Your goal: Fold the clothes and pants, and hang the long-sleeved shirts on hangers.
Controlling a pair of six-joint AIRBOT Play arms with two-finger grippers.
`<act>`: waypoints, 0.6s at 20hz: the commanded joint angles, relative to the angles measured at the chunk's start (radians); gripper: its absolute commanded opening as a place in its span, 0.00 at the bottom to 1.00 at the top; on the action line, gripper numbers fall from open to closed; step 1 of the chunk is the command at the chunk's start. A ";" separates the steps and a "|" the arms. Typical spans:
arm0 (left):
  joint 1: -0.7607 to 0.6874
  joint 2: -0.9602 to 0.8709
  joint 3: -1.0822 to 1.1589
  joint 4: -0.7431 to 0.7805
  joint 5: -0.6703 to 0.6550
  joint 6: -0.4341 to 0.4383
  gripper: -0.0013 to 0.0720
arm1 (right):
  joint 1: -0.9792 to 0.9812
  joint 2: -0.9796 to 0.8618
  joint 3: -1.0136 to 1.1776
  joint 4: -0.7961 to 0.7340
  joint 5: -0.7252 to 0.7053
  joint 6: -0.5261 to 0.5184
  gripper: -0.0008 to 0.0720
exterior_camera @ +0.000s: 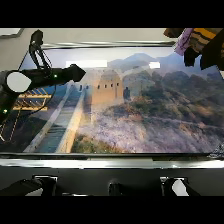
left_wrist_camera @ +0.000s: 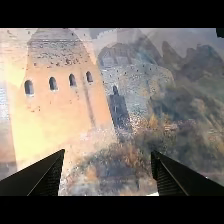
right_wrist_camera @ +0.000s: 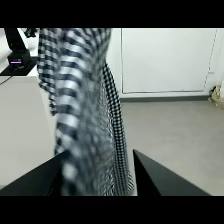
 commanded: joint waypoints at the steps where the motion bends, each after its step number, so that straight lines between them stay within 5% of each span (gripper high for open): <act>1: 0.018 0.032 0.001 0.002 0.000 0.001 0.83 | -0.002 0.092 0.000 0.021 0.022 0.000 0.63; 4: 0.057 0.083 0.001 0.003 0.000 0.004 0.83 | -0.002 0.218 0.000 0.074 -0.182 0.059 0.51; 6: 0.079 0.110 0.001 0.005 0.000 0.004 0.83 | -0.002 0.252 0.000 0.274 -0.398 0.090 0.34; 7: 0.089 0.119 0.001 0.005 0.000 0.004 0.83 | -0.002 0.246 0.000 0.441 -0.481 0.021 0.28; 9: 0.106 0.132 0.001 0.005 0.000 0.004 0.80 | 0.021 0.187 0.000 0.968 -0.533 -0.289 0.07; 10: 0.113 0.135 0.001 0.005 0.000 0.004 0.74 | 0.066 0.140 0.000 1.242 -0.490 -0.501 0.06; 12: 0.124 0.140 0.001 0.005 -0.017 0.005 0.26 | 0.248 0.013 0.000 1.595 -0.294 -0.850 0.06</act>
